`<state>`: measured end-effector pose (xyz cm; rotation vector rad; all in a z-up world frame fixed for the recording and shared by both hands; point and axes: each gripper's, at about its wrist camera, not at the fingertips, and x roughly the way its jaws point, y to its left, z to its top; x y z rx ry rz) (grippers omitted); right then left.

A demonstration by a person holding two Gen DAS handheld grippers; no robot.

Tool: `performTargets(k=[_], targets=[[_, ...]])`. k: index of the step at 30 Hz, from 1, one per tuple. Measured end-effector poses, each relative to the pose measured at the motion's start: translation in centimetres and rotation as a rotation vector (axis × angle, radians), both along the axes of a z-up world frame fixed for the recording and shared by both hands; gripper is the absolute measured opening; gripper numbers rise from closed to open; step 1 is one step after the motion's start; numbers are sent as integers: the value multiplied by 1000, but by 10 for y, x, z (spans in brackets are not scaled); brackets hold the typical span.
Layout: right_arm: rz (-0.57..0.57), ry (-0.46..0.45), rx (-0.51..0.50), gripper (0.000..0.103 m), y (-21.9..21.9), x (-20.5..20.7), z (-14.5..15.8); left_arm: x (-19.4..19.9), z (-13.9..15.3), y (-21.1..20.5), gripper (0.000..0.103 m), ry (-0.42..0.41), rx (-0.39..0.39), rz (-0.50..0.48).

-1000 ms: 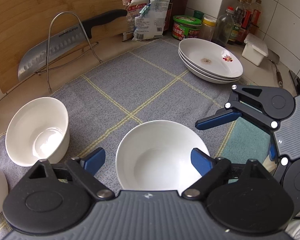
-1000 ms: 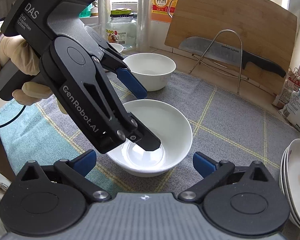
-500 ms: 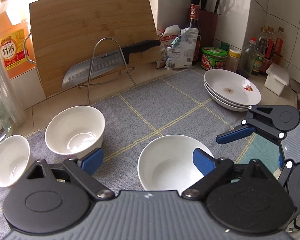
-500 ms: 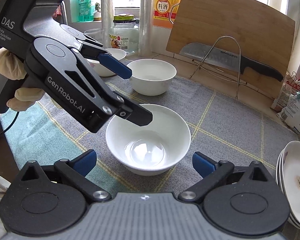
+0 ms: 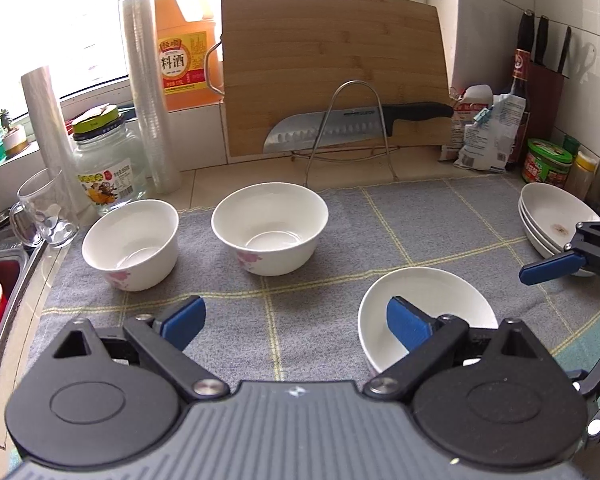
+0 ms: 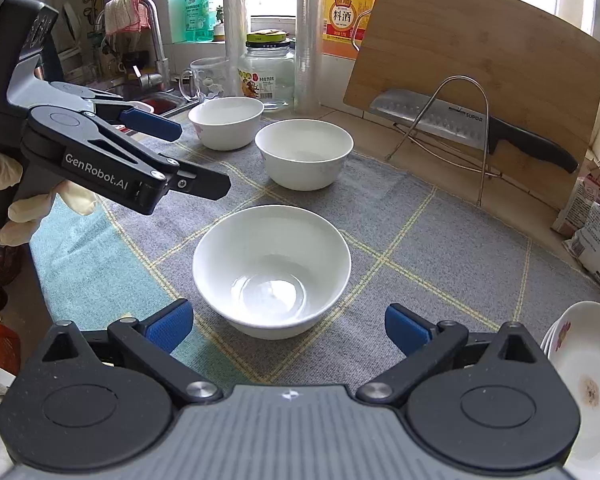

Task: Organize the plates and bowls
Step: 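Move the right tool to the pink-flowered white bowl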

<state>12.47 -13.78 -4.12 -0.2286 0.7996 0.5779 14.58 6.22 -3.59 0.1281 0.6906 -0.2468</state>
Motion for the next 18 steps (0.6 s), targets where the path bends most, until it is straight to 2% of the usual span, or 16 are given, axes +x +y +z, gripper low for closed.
performTargets(k=[3, 6, 18], targets=[[-11, 22, 12, 103, -3, 8, -1, 3, -5, 7, 97, 18, -18, 50], [-19, 33, 34, 103, -3, 14, 1, 10, -7, 12, 97, -4, -22, 74], [-140, 45, 34, 103, 17, 44, 22, 56, -18, 34, 97, -70, -26, 7]])
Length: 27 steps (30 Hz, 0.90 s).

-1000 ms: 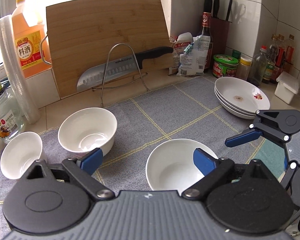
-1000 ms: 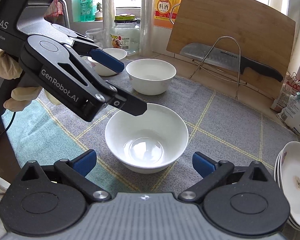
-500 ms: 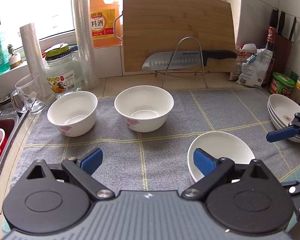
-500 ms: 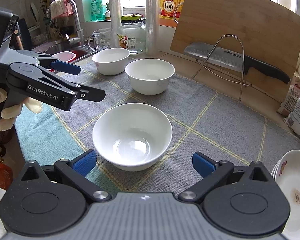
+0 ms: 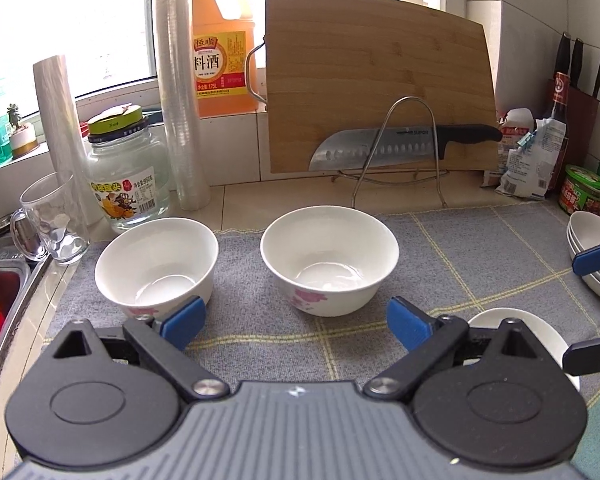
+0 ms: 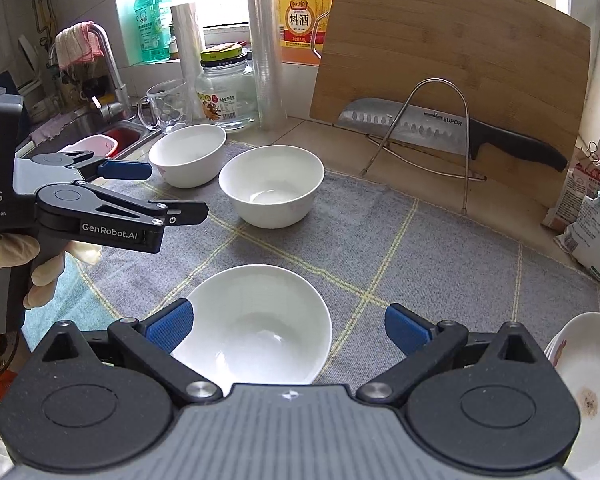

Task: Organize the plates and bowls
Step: 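Move the right tool to the pink-flowered white bowl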

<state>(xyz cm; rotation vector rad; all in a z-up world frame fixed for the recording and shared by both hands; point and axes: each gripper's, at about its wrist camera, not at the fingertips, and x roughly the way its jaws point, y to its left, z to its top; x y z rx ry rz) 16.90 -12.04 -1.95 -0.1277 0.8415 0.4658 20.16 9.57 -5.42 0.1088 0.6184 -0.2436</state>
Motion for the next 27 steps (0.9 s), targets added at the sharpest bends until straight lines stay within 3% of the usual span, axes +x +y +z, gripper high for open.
performTargets(k=[13, 27], targets=[[-77, 68, -13, 103, 19, 44, 4, 27, -22, 1, 97, 15, -31, -87], [44, 106, -31, 103, 38, 101, 3, 40, -31, -9, 97, 26, -17, -113]])
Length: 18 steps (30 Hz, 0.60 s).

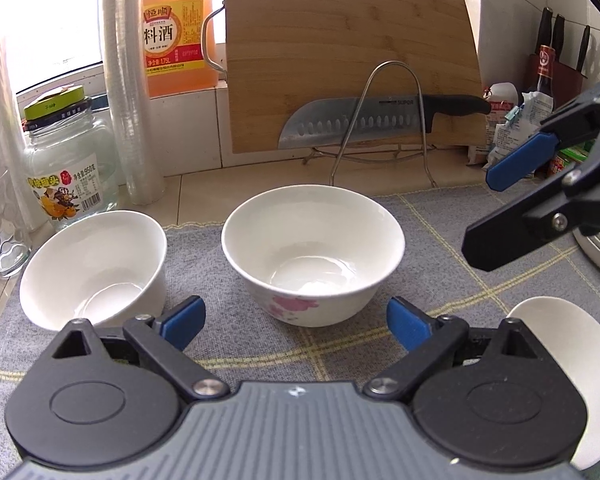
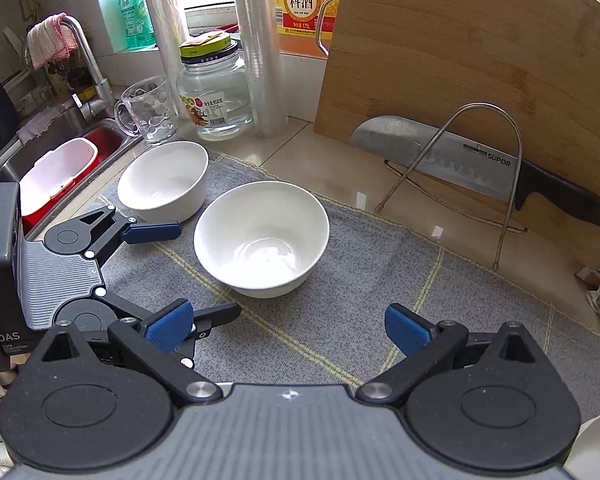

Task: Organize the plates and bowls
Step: 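Move the right tool to the pink-flowered white bowl, then grasp the rim of the pink-flowered bowl with the right tool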

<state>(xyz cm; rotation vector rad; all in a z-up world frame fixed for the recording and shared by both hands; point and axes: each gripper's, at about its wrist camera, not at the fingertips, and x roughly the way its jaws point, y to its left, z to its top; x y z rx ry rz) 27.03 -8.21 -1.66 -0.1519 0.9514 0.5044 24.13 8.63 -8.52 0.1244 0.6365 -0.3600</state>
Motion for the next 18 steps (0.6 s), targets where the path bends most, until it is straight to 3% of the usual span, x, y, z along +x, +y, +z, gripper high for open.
performTargets(k=[18], targets=[[118, 62, -3, 103, 27, 64, -23, 13, -5, -1, 94, 8, 1, 7]])
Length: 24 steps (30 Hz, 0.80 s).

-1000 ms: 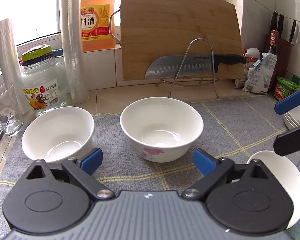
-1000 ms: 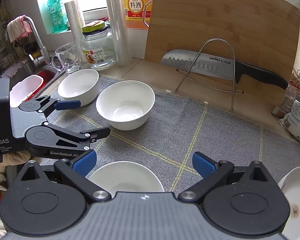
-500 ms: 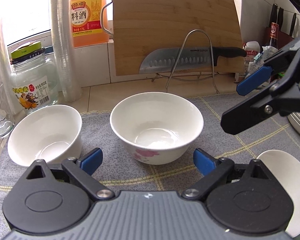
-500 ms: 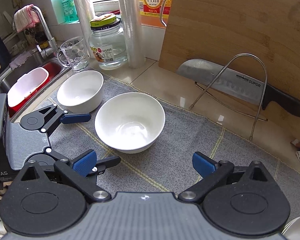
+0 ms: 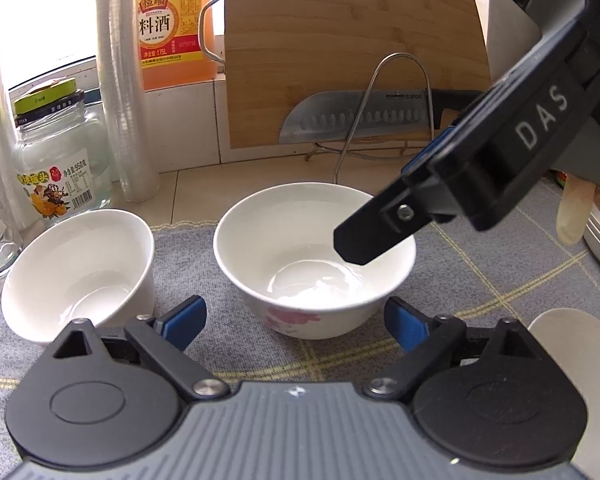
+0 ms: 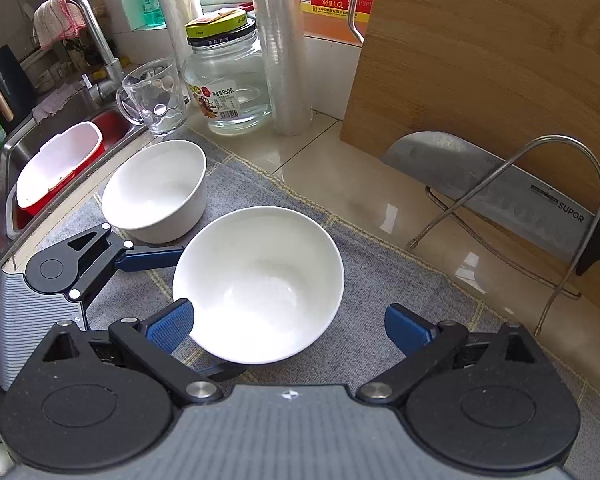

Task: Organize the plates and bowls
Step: 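Grasp the rim of the pink-flowered bowl with the right tool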

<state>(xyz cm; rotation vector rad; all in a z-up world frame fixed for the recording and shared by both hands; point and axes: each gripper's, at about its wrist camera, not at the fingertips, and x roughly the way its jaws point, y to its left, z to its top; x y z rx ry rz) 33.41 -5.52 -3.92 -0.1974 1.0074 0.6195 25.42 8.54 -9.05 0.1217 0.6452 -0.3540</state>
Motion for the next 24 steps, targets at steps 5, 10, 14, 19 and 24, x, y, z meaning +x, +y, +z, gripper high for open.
performTargets(k=[5, 10, 14, 19, 24], targets=[[31, 12, -9, 101, 9, 13, -6, 0, 3, -1, 91, -11, -3, -17], [54, 23, -11, 97, 15, 22, -11, -1, 4, -2, 87, -12, -4, -29], [68, 36, -7, 93, 18, 26, -15, 0, 4, -2, 85, -11, -8, -35], [80, 47, -4, 87, 23, 31, -19, 0, 4, -2, 85, -13, -8, -40], [82, 50, 12, 84, 24, 35, -19, 0, 3, -2, 85, -11, -12, -41]])
